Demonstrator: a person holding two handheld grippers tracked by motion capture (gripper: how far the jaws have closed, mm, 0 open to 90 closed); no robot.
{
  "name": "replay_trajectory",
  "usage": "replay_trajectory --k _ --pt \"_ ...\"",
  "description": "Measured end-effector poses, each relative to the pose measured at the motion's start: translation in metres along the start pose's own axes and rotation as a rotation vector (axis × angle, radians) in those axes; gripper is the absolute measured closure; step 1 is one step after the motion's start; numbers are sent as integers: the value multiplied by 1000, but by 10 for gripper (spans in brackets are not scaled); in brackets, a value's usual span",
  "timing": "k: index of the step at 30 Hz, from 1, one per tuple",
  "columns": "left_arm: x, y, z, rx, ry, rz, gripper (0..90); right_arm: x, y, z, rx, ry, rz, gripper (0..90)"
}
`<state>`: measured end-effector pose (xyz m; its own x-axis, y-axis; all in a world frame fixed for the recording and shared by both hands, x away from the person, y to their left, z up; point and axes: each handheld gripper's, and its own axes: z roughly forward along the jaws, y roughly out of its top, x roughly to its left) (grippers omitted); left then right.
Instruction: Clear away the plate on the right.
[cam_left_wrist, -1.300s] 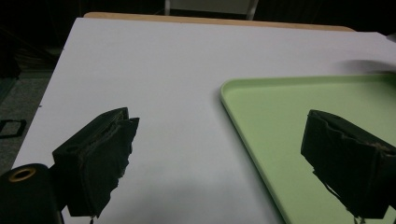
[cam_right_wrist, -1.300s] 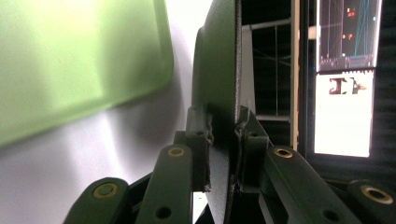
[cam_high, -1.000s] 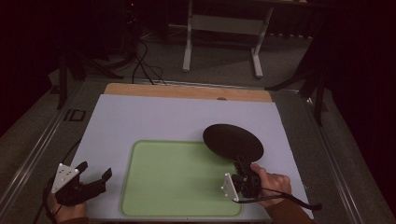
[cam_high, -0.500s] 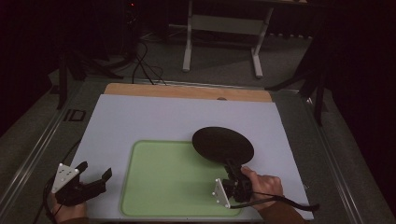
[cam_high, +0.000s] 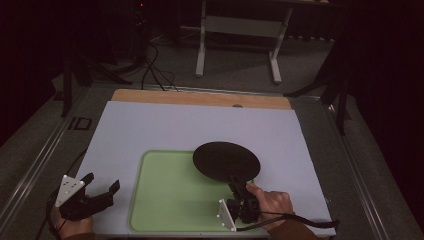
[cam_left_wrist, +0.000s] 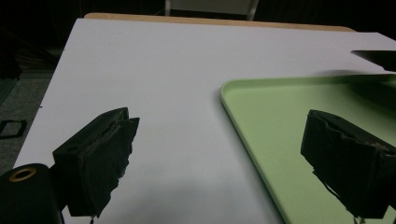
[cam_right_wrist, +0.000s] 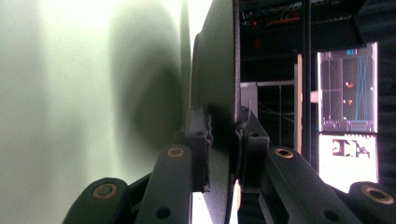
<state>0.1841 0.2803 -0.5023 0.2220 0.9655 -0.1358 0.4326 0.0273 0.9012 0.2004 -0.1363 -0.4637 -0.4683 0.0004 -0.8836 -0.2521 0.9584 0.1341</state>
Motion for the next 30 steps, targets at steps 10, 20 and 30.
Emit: replay_trajectory --k 10,20,30 --pt "0 0 0 -2 1 -3 91 7 19 -3 -52 19 -18 784" --pt "0 0 0 0 0 -3 91 24 37 -2 -91 61 -39 783" --pt "0 0 0 1 0 -3 91 34 48 7 -133 134 -24 826"
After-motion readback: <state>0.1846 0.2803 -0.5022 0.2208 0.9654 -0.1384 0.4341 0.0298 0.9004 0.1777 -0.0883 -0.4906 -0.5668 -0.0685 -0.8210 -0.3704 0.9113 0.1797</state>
